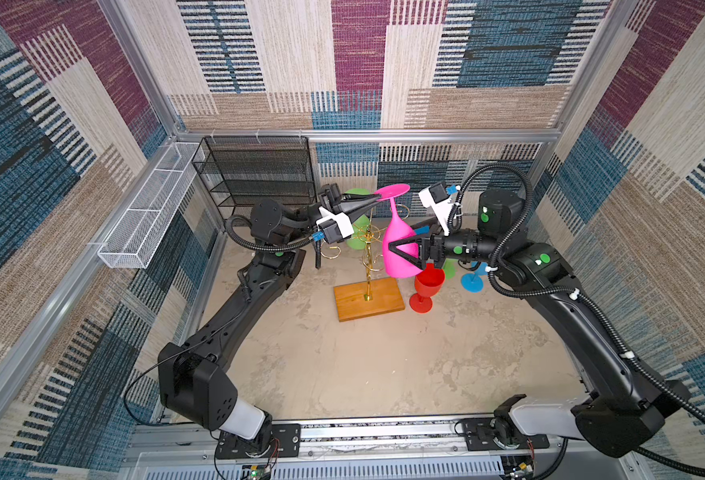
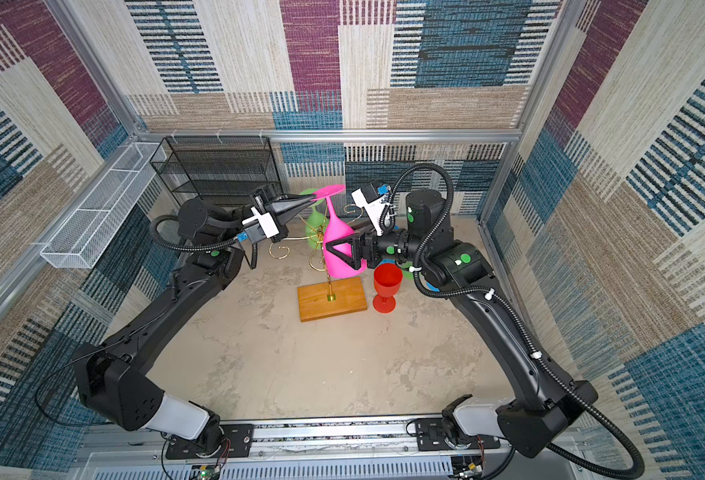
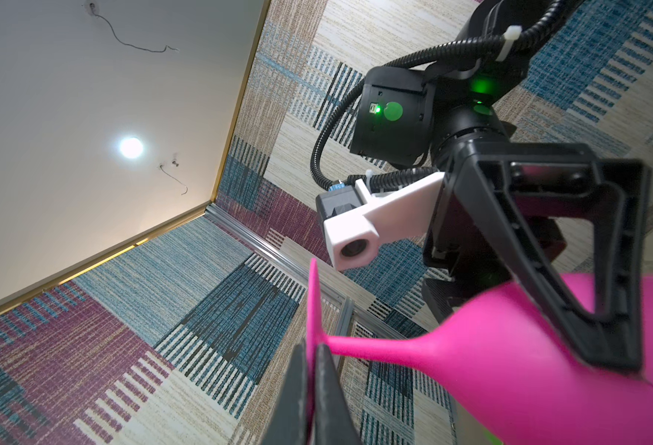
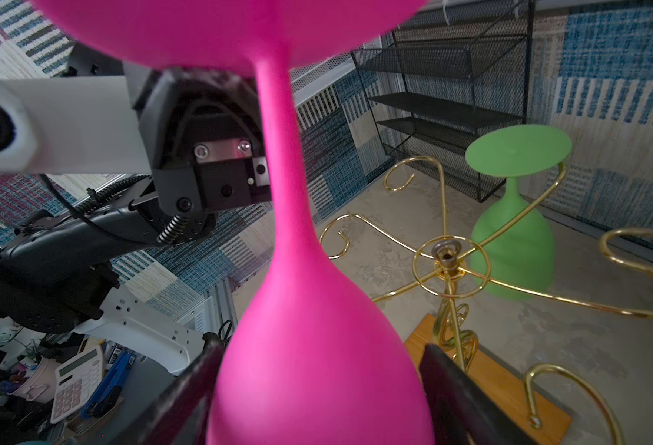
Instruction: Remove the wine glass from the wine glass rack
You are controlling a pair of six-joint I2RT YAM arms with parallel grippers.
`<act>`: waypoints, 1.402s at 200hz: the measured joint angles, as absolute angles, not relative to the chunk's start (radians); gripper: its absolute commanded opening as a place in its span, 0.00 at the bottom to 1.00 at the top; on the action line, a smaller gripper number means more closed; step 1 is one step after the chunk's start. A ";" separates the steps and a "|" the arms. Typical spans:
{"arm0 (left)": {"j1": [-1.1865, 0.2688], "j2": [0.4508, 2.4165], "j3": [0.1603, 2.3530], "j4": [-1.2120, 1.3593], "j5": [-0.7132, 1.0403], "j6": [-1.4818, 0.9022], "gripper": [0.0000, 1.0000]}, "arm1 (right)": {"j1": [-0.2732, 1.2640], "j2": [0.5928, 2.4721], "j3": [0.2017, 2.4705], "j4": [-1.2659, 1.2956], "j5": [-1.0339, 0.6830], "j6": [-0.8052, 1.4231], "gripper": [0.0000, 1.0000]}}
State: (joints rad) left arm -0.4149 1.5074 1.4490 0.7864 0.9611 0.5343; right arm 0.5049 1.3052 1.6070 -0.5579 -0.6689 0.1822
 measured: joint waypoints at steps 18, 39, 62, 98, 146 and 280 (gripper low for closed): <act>-0.415 1.488 1.449 0.769 0.936 0.504 0.00 | 0.505 1.274 1.584 -0.502 -0.654 0.218 0.91; -0.413 1.460 1.431 0.738 0.882 0.450 0.00 | 0.505 1.227 1.565 -0.442 -0.604 0.256 0.93; -0.413 1.423 1.382 0.718 0.808 0.359 0.00 | 0.503 1.169 1.552 -0.375 -0.544 0.286 0.94; -0.413 1.349 1.241 0.700 0.656 0.181 0.00 | 0.489 1.090 1.535 -0.327 -0.444 0.291 0.92; -0.413 1.246 1.102 0.675 0.454 -0.099 0.00 | 0.468 0.953 1.426 -0.324 -0.337 0.290 0.77; -0.413 1.203 1.056 0.624 0.414 -0.267 0.00 | 0.465 1.058 1.259 -0.165 -0.370 0.356 0.50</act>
